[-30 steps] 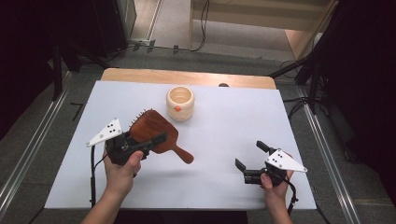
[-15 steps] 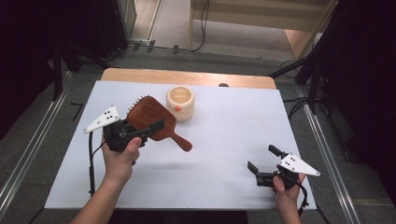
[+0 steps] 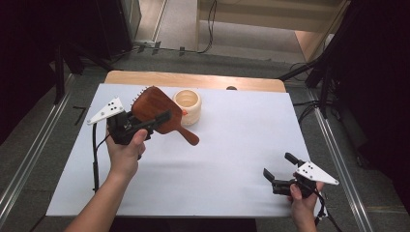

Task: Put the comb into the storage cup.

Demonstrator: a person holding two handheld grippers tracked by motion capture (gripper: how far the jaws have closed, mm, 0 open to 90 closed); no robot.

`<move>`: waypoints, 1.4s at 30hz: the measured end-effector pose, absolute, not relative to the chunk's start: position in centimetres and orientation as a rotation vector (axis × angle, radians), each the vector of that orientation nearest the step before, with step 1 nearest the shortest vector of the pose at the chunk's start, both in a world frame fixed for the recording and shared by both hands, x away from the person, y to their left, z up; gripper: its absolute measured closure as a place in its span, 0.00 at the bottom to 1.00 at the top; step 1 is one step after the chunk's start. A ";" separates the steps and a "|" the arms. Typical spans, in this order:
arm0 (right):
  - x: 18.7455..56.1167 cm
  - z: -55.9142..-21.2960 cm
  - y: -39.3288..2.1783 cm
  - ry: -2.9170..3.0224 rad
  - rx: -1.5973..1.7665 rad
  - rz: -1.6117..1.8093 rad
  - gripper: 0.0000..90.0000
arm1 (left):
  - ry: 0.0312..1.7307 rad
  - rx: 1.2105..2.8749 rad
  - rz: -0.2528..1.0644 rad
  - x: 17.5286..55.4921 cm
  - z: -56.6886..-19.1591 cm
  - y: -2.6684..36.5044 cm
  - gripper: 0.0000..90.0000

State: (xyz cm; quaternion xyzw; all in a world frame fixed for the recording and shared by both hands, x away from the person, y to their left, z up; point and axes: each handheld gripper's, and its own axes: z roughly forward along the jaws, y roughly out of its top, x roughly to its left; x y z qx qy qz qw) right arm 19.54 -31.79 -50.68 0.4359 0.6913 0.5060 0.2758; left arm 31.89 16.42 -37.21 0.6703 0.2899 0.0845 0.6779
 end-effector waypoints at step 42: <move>19.7 -51.1 -31.6 1.865 1.166 1.367 0.00 | 0.702 1.466 0.267 39.0 -34.2 15.5 0.65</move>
